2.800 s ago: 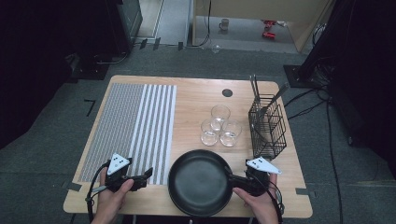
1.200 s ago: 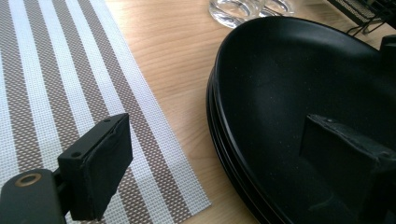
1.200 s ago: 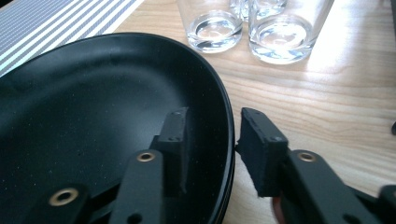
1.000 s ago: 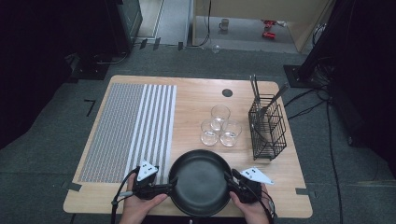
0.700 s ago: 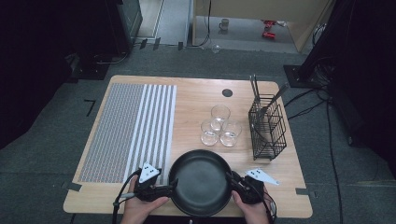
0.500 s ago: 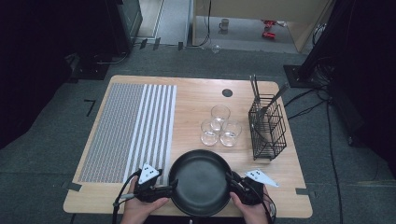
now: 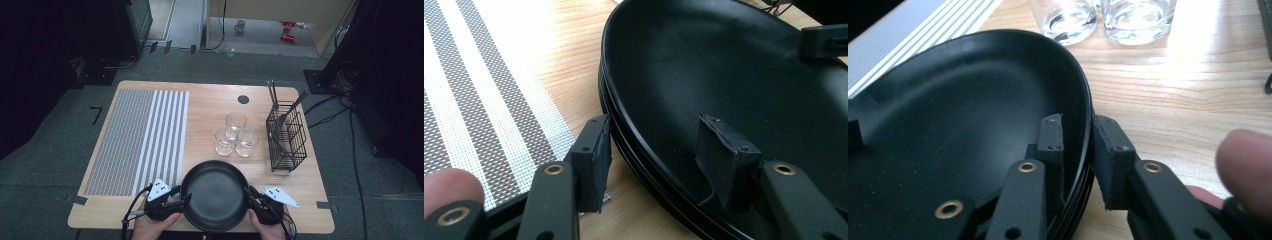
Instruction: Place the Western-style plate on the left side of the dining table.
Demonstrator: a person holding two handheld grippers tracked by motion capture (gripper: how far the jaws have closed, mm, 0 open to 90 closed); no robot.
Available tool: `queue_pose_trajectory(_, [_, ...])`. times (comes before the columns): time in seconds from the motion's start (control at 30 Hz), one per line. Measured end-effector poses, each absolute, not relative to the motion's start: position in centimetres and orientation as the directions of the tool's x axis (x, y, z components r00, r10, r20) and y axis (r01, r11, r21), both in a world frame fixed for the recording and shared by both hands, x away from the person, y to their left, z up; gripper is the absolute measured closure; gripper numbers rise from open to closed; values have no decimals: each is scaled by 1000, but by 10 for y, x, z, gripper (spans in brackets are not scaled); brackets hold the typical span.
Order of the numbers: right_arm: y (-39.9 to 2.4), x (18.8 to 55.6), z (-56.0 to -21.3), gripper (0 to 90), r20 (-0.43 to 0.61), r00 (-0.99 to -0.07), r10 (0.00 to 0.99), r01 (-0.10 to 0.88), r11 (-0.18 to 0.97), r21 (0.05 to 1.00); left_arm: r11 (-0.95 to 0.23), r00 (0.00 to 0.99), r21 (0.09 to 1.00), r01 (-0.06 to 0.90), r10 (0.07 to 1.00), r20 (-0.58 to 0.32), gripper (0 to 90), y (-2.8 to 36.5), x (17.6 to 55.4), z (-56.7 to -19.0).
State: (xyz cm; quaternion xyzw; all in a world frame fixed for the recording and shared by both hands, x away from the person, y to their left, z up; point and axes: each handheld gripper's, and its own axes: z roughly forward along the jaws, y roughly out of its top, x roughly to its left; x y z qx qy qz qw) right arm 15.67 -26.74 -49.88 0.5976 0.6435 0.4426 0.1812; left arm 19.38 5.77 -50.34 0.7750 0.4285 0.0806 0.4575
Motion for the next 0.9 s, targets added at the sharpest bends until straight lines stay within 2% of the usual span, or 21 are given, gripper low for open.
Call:
queue_pose_trajectory(0.43, [-273,152,-498,814,341,-212,916,599,-154,786,-157,601,771,617,727,-332,571,66,194,-505])
queue_pose_trajectory(0.53, [-273,151,-497,823,341,-208,917,598,-157,786,-179,607,783,595,738,-293,573,63,191,-504])
queue_pose_trajectory(0.67, [-272,151,-497,824,348,-200,916,597,-168,785,-179,609,784,594,736,-294,582,64,191,-504])
queue_pose_trajectory(0.8, [-272,150,-499,828,376,-198,905,597,-193,779,-159,599,772,615,731,-326,607,67,192,-503])
queue_pose_trajectory(0.9, [-275,151,-501,834,434,-183,882,605,-247,757,-150,594,770,621,731,-337,620,68,192,-504])
